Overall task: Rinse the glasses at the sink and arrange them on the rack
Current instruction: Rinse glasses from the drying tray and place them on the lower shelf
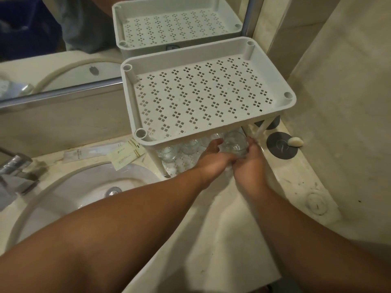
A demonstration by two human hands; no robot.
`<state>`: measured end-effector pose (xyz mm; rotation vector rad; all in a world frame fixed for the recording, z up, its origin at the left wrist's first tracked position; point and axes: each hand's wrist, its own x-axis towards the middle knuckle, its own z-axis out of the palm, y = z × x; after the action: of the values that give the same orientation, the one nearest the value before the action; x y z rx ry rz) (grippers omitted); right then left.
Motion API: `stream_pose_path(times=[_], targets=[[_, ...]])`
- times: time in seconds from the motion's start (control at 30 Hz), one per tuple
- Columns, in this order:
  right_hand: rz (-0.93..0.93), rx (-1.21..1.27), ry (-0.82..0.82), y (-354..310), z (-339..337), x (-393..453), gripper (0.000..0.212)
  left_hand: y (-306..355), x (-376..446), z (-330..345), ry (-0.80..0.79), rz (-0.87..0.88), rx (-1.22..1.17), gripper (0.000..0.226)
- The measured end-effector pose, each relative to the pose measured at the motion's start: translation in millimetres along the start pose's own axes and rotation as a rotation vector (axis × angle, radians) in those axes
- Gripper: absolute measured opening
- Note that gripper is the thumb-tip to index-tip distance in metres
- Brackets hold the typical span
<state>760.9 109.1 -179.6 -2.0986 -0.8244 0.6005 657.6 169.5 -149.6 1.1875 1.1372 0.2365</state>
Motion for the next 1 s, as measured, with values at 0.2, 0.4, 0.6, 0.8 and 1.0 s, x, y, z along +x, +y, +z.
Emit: stream_pose_path(times=[0.2, 0.4, 0.6, 0.8, 1.0], targets=[[-0.023, -0.028, 0.022, -10, 0, -24, 0.062, -4, -27, -20, 0.070, 0.043, -0.056, 0.064], [-0.046, -0.028, -0.004, -33, 3, -68, 0.060, -16, -71, -51, 0.114, 0.107, -0.026, 0.053], [-0.069, 0.094, -0.074, -70, 36, -129, 0.043, -31, -126, -100, 0.195, 0.212, 0.066, 0.052], [-0.122, 0.164, -0.256, -107, 101, -189, 0.036, -45, -178, -163, 0.322, 0.226, -0.014, 0.047], [-0.212, 0.161, -0.402, -153, 161, -236, 0.035, -68, -226, -243, 0.477, 0.246, -0.055, 0.038]])
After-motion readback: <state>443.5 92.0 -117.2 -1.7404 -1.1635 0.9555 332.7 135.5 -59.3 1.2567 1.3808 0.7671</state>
